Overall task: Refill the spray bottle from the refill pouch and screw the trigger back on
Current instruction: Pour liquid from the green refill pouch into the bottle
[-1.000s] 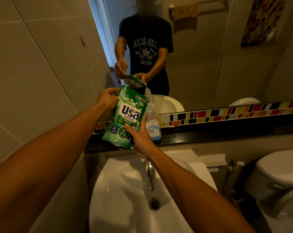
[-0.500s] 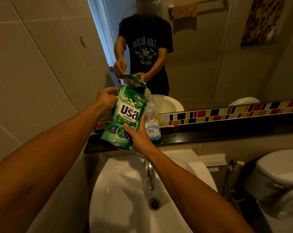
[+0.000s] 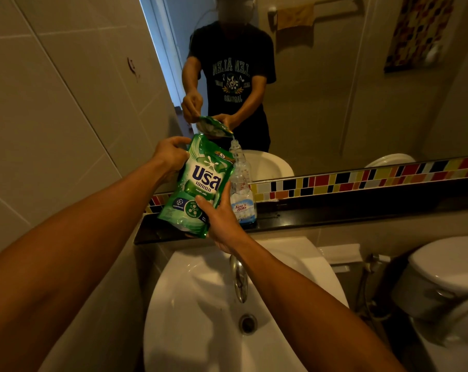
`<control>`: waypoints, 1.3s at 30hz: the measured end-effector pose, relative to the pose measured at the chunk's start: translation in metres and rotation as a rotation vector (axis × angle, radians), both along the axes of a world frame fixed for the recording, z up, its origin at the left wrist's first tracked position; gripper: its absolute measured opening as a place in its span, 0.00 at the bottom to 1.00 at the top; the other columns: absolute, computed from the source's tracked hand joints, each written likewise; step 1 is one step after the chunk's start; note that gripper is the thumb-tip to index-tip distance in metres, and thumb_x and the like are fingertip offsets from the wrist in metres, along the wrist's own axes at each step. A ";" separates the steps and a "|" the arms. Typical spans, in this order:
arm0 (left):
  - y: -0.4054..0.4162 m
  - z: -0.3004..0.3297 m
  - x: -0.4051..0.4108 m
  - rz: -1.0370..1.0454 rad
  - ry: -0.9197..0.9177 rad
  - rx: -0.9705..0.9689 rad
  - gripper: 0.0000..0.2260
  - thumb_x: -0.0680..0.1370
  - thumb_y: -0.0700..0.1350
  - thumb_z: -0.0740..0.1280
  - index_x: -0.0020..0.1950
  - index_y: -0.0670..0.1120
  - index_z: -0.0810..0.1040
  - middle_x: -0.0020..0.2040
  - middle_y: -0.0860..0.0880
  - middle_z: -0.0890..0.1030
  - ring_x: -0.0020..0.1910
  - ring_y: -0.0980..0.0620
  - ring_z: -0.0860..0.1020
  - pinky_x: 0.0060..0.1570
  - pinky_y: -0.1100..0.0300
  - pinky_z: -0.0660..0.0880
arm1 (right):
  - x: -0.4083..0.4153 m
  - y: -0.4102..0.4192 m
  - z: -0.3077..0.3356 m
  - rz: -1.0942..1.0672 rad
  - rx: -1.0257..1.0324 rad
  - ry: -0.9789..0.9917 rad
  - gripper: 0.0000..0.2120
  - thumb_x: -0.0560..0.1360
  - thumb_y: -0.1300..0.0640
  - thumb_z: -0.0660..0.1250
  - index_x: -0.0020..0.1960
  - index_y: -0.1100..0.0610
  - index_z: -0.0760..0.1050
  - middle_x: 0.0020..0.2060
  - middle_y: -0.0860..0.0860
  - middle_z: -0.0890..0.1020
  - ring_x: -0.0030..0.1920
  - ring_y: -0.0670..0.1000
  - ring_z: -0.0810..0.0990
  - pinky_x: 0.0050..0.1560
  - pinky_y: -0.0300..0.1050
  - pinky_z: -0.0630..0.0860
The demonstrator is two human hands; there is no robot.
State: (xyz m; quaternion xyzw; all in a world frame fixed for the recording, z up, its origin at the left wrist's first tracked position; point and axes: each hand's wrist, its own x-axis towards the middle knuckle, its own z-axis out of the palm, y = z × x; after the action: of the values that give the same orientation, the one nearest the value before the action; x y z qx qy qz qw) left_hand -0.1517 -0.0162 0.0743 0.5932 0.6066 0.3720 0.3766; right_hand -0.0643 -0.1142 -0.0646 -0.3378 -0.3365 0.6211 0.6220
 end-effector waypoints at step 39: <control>0.003 0.015 -0.002 -0.015 0.078 0.006 0.21 0.76 0.29 0.65 0.66 0.46 0.76 0.61 0.38 0.79 0.37 0.50 0.81 0.20 0.66 0.75 | -0.015 -0.008 0.016 0.010 -0.039 0.074 0.43 0.83 0.61 0.68 0.83 0.36 0.45 0.71 0.53 0.78 0.69 0.60 0.79 0.65 0.74 0.76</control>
State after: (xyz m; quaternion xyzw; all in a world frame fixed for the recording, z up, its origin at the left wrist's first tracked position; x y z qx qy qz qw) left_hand -0.1540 -0.0127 0.0890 0.6129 0.6153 0.3476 0.3534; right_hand -0.0791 -0.1224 -0.0481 -0.3252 -0.3029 0.6427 0.6241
